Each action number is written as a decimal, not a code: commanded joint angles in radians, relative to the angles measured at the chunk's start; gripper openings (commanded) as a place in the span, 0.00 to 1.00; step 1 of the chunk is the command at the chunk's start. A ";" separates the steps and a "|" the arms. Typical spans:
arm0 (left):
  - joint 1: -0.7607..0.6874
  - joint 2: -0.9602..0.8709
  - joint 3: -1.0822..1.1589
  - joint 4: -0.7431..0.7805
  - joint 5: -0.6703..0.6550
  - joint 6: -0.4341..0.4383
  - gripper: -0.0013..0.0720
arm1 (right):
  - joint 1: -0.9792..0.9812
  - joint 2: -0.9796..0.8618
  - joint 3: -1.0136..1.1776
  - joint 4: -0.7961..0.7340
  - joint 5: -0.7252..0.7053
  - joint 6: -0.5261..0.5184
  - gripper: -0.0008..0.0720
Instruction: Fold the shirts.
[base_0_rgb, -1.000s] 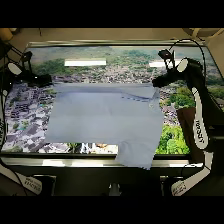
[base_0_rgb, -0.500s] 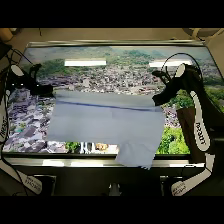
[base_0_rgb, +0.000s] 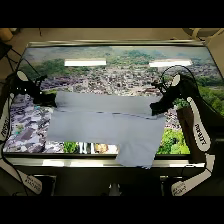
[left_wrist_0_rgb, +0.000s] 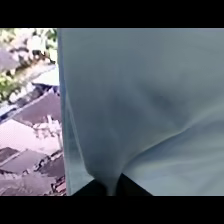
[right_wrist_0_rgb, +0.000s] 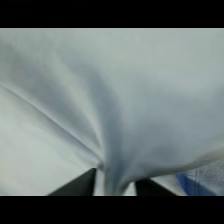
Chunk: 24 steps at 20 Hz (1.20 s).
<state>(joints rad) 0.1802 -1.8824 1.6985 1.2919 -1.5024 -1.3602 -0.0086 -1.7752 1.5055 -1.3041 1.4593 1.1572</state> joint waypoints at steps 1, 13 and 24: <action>0.007 0.000 0.004 0.001 -0.058 -0.036 0.67 | -0.002 0.030 -0.002 -0.006 -0.053 0.003 0.61; 0.151 0.392 -0.590 0.122 -0.008 -0.051 0.65 | -0.155 0.471 -0.504 -0.085 -0.042 -0.084 0.68; 0.160 0.441 -0.795 0.032 0.197 0.006 0.62 | -0.155 0.514 -0.551 -0.068 -0.074 -0.160 0.68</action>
<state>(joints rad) 0.3408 -1.4448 0.9211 1.3563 -1.3693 -1.3521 -0.1635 -1.2659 0.9607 -1.3750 1.3930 1.0103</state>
